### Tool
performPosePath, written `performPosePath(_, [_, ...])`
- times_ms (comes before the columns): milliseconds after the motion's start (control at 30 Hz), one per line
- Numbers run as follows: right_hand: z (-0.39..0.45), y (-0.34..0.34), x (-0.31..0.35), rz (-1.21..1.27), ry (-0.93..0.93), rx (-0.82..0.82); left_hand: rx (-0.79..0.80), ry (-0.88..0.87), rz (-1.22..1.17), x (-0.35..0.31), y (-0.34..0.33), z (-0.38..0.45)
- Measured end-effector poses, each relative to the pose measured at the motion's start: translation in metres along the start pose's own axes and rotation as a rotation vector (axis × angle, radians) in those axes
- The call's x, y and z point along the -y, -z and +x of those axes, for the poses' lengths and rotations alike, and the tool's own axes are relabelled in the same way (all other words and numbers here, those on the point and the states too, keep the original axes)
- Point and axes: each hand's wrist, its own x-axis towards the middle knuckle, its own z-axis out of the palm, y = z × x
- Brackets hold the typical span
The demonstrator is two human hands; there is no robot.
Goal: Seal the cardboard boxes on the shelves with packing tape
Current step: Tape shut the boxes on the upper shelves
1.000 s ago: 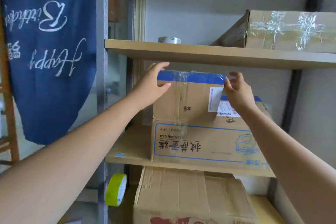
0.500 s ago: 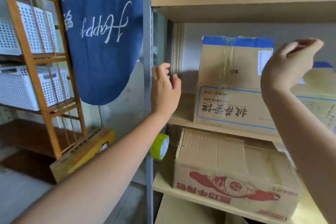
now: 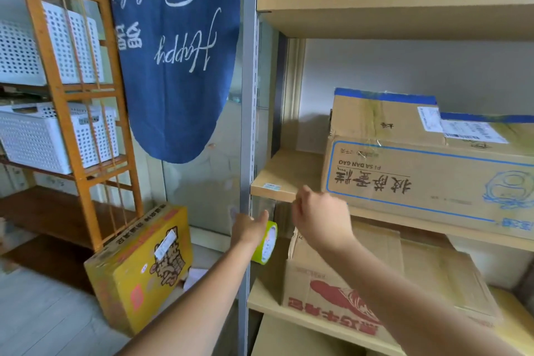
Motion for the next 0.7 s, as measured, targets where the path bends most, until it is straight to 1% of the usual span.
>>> performPosePath(33, [-0.004, -0.011, 0.005, 0.045, -0.085, 0.134, 0.029, -0.011, -0.016, 0.003, 0.003, -0.001])
performPosePath(100, [-0.005, -0.027, 0.012, 0.255, -0.269, 0.355, 0.093, -0.069, -0.057, 0.001, 0.013, -0.014])
performPosePath(167, [0.001, -0.04, 0.018, 0.46, -0.399, 0.512, 0.151, -0.1, -0.096, -0.003, 0.025, -0.028])
performPosePath(200, [0.009, -0.047, 0.022, 0.555, -0.473, 0.562, 0.167, -0.103, -0.118, -0.004, 0.029, -0.033])
performPosePath(267, [0.02, -0.058, 0.029, 0.823, -0.661, 0.636, 0.175, -0.08, -0.175, -0.013, 0.037, -0.043])
performPosePath(333, [0.03, -0.067, 0.038, 1.166, -0.872, 0.649, 0.167, -0.033, -0.216, -0.024, 0.047, -0.051])
performPosePath(367, [0.035, -0.07, 0.04, 1.3, -0.934, 0.637, 0.156, -0.015, -0.224, -0.03, 0.052, -0.054])
performPosePath(433, [0.046, -0.068, 0.044, 1.492, -1.093, 0.585, 0.134, -0.023, -0.254, -0.041, 0.061, -0.058])
performPosePath(467, [0.05, -0.061, 0.047, 1.536, -1.146, 0.564, 0.126, -0.037, -0.271, -0.046, 0.065, -0.058])
performPosePath(500, [0.054, -0.055, 0.047, 1.549, -1.155, 0.561, 0.12, -0.046, -0.275, -0.051, 0.069, -0.058])
performPosePath(567, [0.058, -0.043, 0.049, 1.569, -1.123, 0.544, 0.092, -0.056, -0.268, -0.057, 0.076, -0.059])
performPosePath(600, [0.059, -0.037, 0.051, 1.519, -1.104, 0.541, 0.076, -0.056, -0.262, -0.059, 0.079, -0.06])
performPosePath(700, [0.06, -0.03, 0.045, 1.378, -1.083, 0.62, 0.083, -0.053, -0.242, -0.061, 0.077, -0.069])
